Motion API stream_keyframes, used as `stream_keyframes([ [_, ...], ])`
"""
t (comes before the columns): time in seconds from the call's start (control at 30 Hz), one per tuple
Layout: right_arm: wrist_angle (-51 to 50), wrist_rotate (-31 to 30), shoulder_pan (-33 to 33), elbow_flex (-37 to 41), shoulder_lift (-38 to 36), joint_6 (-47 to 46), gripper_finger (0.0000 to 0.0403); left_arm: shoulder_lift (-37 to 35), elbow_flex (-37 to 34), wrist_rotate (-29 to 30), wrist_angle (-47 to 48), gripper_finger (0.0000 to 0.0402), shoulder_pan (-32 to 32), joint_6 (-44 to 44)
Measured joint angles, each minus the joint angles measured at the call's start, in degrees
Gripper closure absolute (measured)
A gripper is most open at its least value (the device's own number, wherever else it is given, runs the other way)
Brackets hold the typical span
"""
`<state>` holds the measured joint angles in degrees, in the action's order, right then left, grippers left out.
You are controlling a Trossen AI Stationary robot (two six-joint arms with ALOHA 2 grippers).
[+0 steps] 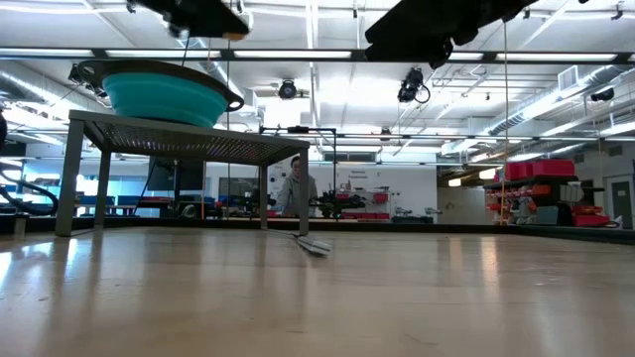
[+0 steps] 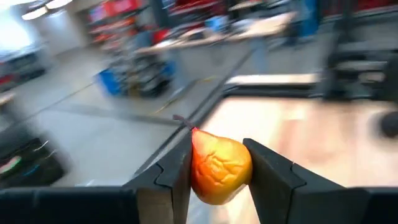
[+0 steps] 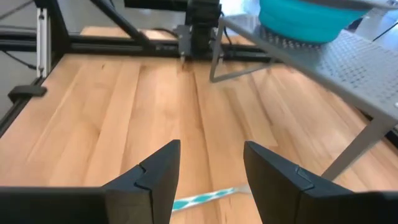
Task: Pick & Place Fruit
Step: Put the orange peach into the blue strainer bowl on the shelf
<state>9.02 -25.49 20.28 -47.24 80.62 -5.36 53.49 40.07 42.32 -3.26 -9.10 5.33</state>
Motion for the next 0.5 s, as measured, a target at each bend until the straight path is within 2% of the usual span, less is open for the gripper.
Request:
stream_keyframes([
  [0.13,-0.25,0.02,0.03,0.0,0.0,-0.18,0.0217,-5.77,-0.02,10.59,11.29,0.0258,1.69,-5.3],
  [0.2,-0.27,0.02,0.01,0.0,0.0,-0.18,0.0217,-7.5,-0.02,13.0,15.16,0.0255,2.78,-9.66],
  [0.33,-0.28,0.04,0.01,0.0,0.0,-0.19,0.0217,-8.67,-0.02,11.9,19.96,0.0247,5.09,-17.29],
  [0.5,-2.0,0.15,0.01,0.0,0.0,-1.81,0.0217,-8.15,-0.05,10.77,23.07,0.0211,6.65,-20.27],
])
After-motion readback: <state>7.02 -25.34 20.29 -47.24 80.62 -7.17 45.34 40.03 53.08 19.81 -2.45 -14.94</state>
